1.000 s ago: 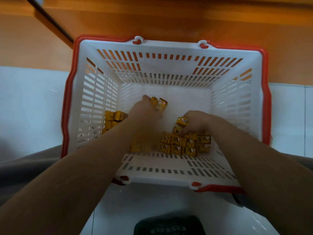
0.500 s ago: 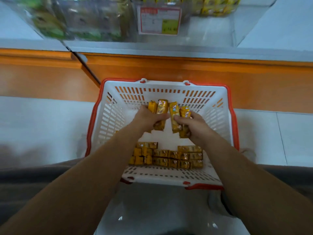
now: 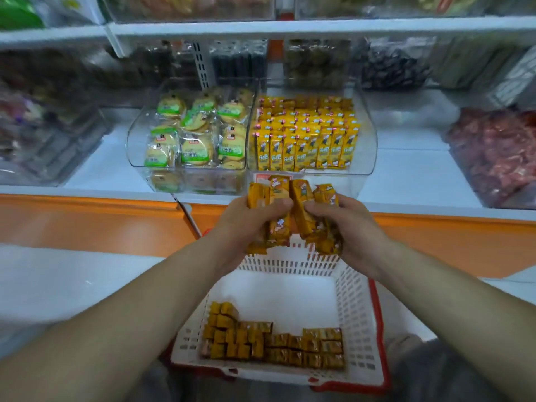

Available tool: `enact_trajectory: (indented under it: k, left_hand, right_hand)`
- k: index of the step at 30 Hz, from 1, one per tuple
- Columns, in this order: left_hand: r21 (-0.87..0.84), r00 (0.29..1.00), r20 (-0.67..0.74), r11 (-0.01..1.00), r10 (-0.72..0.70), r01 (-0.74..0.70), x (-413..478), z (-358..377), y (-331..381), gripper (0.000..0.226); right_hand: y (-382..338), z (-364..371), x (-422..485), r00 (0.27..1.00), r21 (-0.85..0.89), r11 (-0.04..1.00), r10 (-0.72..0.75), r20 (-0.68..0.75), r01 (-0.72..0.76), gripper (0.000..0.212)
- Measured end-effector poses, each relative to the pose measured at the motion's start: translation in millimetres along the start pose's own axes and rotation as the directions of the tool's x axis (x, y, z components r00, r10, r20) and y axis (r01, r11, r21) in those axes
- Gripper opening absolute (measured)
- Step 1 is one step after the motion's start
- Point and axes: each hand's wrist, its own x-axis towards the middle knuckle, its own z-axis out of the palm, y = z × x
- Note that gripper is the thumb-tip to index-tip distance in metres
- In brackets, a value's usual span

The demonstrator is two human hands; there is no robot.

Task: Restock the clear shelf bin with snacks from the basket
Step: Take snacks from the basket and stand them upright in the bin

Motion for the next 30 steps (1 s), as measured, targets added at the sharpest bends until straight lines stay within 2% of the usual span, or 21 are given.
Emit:
enact_trajectory:
  k: [7,9,12,14,18,20,23,26,28,30]
  left_hand:
    - [-0.116,0.999,-0.053,0.993,0.010,-0.016,-19.5,5.6,4.3,0.032]
    - [-0.118,0.998,-0.069,0.993,-0.007,-0.001,-15.4,8.0,1.7,0.036]
    - [-0.131,0.999,-0.047,0.991,-0.010,0.004,-9.0,12.3,3.6,0.049]
    - [-0.099,0.999,-0.023,0.995,0.024,-0.026,-4.6,14.0,5.4,0.055]
    - [-0.072,0.999,0.001,0.996,0.044,-0.044,2.9,16.5,2.7,0.051]
    - [-0.086,1.000,-0.003,0.996,0.023,-0.023,7.6,15.2,4.6,0.044]
    - [-0.100,1.000,-0.025,0.995,0.016,-0.019,13.6,8.6,14.7,0.044]
    - [-0.093,0.997,-0.058,0.994,0.048,-0.053,18.3,-1.4,21.4,0.041]
    - [-0.098,0.994,-0.089,0.993,0.061,-0.069,19.7,-8.1,23.0,0.035]
    - [-0.101,0.995,-0.088,0.993,0.056,-0.065,19.4,-12.1,24.6,0.035]
  right_hand:
    - [-15.7,11.7,-22.7,0.999,0.044,0.998,-0.053,0.004,0.053,0.027]
    - [-12.3,12.2,-21.9,0.998,0.035,0.997,-0.067,0.005,0.067,0.032]
    - [-13.5,13.8,-17.7,0.995,-0.010,0.995,-0.102,0.009,0.102,0.044]
    - [-15.7,13.6,-13.7,0.992,-0.052,0.991,-0.121,-0.019,0.120,0.042]
    - [-15.9,18.2,-7.6,0.992,-0.199,0.973,-0.123,-0.009,0.119,0.034]
    - [-17.5,20.6,-4.3,0.993,-0.208,0.972,-0.116,-0.010,0.112,0.027]
    - [-23.8,19.5,-1.0,0.996,-0.136,0.987,-0.082,0.018,0.084,0.027]
    - [-31.3,15.5,0.7,0.999,0.005,1.000,-0.007,0.036,0.007,0.015]
    - [-35.4,12.1,2.1,0.998,0.112,0.992,0.060,0.025,-0.062,0.027]
    - [-40.3,10.0,1.7,0.999,0.160,0.986,0.048,0.008,-0.049,0.025]
